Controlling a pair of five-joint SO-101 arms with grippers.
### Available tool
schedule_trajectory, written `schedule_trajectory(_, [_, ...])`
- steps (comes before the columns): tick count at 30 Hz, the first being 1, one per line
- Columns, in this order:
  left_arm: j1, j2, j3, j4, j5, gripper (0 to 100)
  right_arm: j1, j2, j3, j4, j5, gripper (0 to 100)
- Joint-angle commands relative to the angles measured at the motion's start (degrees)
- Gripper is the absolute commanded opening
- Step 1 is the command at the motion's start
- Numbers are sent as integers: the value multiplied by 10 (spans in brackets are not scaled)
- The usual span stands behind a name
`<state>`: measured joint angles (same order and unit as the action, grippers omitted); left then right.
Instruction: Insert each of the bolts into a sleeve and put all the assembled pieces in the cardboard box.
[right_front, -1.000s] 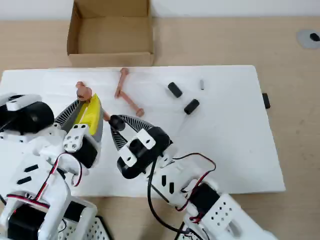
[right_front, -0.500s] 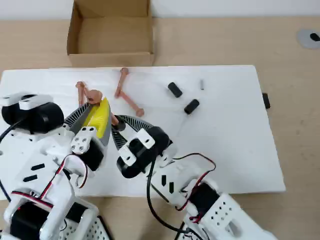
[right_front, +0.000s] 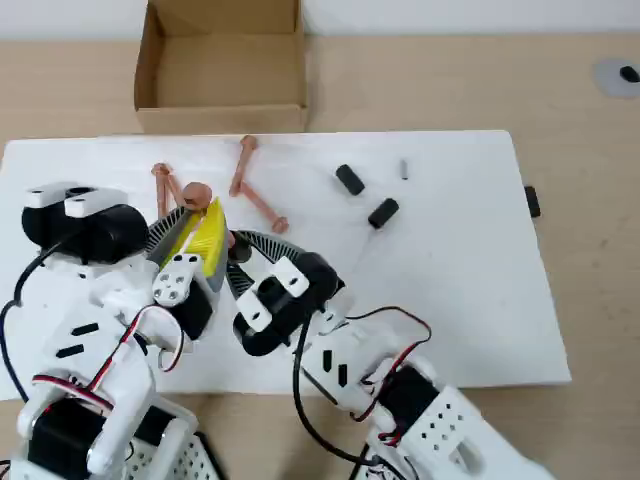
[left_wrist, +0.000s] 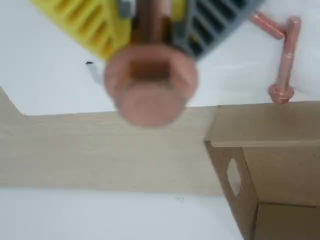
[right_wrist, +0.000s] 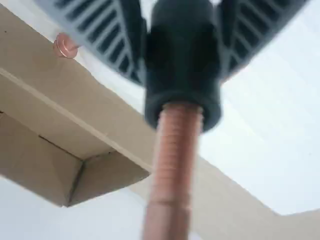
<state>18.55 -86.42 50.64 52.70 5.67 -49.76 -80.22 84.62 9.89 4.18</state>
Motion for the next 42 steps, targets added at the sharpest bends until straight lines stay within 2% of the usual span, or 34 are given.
schedule_trajectory(1, [4,0,13,-14,-4,9,-7,-19,-8,-16,-4,12])
schedule_trajectory(9, [11,0,24,-8,-4,22,-7,-19,-7,-16,-4,12])
schedule_trajectory(22, [11,0,-70,180,-1,133,-7,-18,-8,-16,-3,12])
schedule_trajectory(31, [10,4,-132,241,0,166,-7,-15,-8,-16,-4,12])
schedule_trajectory(37, [6,4,-169,238,0,163,-7,-19,-9,-18,-9,12])
schedule_trajectory(42, [6,4,-166,178,-3,77,-7,-15,-24,-17,-91,12])
